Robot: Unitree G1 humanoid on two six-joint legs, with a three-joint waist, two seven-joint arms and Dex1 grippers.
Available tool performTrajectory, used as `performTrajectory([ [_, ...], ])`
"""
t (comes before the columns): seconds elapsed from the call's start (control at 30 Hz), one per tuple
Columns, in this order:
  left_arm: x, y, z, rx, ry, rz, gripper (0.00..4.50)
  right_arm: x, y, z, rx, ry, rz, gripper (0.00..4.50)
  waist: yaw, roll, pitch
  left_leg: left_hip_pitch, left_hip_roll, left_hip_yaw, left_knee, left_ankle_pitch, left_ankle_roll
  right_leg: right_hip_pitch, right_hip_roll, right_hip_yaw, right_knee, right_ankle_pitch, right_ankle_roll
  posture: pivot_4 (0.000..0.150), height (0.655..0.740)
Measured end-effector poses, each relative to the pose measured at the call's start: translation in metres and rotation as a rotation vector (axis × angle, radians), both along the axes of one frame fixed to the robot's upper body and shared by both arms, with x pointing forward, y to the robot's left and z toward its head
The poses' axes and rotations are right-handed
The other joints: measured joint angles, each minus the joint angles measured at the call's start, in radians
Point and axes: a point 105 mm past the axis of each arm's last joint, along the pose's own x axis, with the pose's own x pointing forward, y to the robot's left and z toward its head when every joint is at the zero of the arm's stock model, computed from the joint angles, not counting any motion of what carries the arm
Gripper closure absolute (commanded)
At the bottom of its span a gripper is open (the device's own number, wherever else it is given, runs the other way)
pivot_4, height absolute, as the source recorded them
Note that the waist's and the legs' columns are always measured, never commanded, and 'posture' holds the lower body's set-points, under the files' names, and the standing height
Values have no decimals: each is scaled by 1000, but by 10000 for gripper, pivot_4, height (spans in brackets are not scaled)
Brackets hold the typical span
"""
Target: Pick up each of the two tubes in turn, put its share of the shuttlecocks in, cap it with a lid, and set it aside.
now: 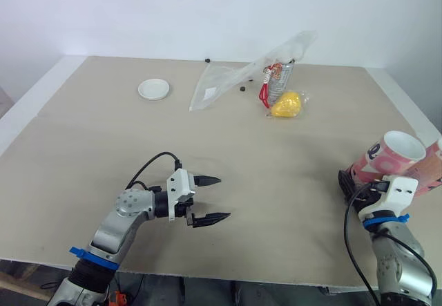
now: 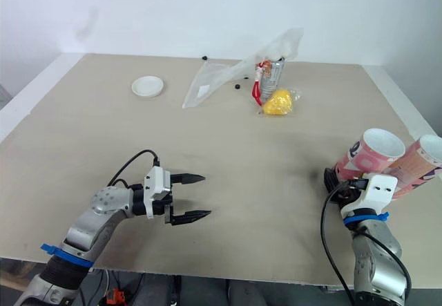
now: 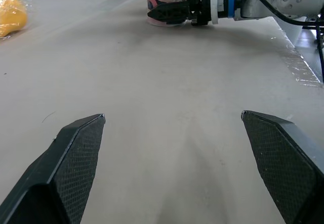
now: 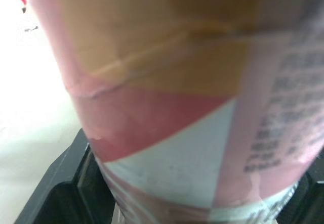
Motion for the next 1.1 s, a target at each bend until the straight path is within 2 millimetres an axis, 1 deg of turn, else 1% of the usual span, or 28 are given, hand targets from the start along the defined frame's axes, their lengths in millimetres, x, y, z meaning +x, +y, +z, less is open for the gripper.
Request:
performTrajectory([
  [0.1, 0, 0, 0, 2, -1, 3, 0, 2, -2, 0, -2, 0, -3, 6589, 0, 0, 0, 0, 0, 0, 0, 0, 0, 0, 0, 0, 0, 0, 1, 1500, 7400],
  [0.17, 0, 0, 0, 3, -1, 4, 0, 2, -2, 0, -8, 3, 4, 453, 0, 0, 0, 0, 0, 0, 0, 0, 0, 0, 0, 1, 0, 1, 1, 1500, 7400],
  [0.3, 1, 0, 0, 5, -1, 5, 0, 1, -2, -3, -15, 18, 20, 184, 0, 0, 0, 0, 0, 1, 0, 0, 0, 0, 0, 1, 0, 1, 1, 1500, 7400],
  [0.5, 1, 0, 0, 6, -2, 5, 0, -6, -3, -5, -35, 30, 23, 184, 2, 0, 0, 0, 0, 0, 0, 0, 0, 0, 0, 1, 0, -1, 1, 1500, 7400],
  [0.63, 1, 1, -1, 7, -2, 3, 0, -19, -3, -6, -51, 49, 26, 184, 2, 0, 0, 0, 0, 0, -1, 0, 0, 0, 0, 1, 0, -2, 1, 1500, 7400],
  [0.67, 1, 1, -1, 9, -1, 3, 0, -27, -2, -7, -57, 64, 31, 184, 3, 0, 0, 0, 0, 0, -1, 0, 0, 0, 0, 1, 0, -2, 1, 1500, 7400],
  [0.8, 2, 2, -2, 11, 2, 7, 0, -44, 1, -10, -71, 101, 42, 184, 2, 0, 0, 0, 0, 0, -1, 0, 0, 0, 0, 1, 0, -2, 1, 1500, 7400],
  [0.9, 2, 2, -2, 12, 1, 8, 0, -51, 3, -11, -77, 115, 53, 184, 2, 0, 0, 0, 0, 0, -1, -1, 0, 0, 0, 1, 0, -2, 1, 1500, 7400],
  [0.93, 4, 3, -2, 20, -2, 21, 0, -65, 7, -13, -92, 143, 91, 184, 3, 1, 0, 0, 0, 0, -1, -1, 0, 0, 0, 1, 0, -2, 1, 1500, 7400],
  [1.0, 8, 7, -4, 30, 4, 46, 0, -74, 11, -14, -117, 167, 135, 184, 3, 1, 0, 0, 0, 1, -1, -1, 0, 0, 0, 1, 0, -3, 0, 1500, 7400],
  [1.03, 9, 8, -5, 33, 6, 51, 0, -75, 12, -13, -126, 168, 148, 184, 2, 1, 0, 0, 0, 1, -1, -1, 0, -1, -1, 1, 0, -3, 0, 1500, 7400],
  [1.07, 13, 12, -10, 56, 12, 83, 0, -90, 24, -11, -184, 200, 319, 184, 2, 1, 0, 0, 0, 3, -1, -1, 0, -1, -2, 1, 0, -3, 0, 1500, 7400],
  [1.1, 14, 15, -10, 65, 9, 93, 0, -93, 30, -10, -201, 202, 388, 184, 1, 0, 0, 0, 1, 3, -1, -1, 0, -1, -2, 1, -1, -3, 0, 1500, 7400],
])
